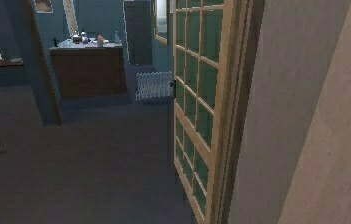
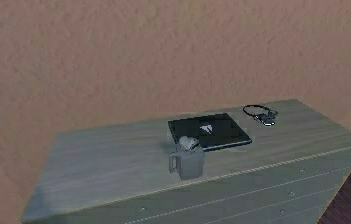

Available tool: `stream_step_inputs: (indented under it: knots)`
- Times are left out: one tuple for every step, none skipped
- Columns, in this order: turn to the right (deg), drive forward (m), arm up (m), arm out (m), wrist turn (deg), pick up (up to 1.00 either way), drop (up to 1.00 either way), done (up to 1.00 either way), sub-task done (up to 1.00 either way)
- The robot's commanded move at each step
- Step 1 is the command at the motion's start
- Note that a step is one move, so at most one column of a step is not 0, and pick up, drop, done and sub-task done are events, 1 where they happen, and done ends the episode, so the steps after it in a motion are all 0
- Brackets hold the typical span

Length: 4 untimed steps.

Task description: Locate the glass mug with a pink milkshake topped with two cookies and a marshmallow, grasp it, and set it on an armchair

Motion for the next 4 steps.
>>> stream_step_inputs:
  knots:
    - [0.0, 0.0, 0.5, 0.0, 0.0, 0.0, 0.0, 0.0, 0.0]
    - [0.0, 0.0, 0.38, 0.0, 0.0, 0.0, 0.0, 0.0, 0.0]
    - [0.0, 0.0, 0.0, 0.24, 0.0, 0.0, 0.0, 0.0, 0.0]
    - [0.0, 0.0, 0.0, 0.0, 45.0, 0.0, 0.0, 0.0, 0.0]
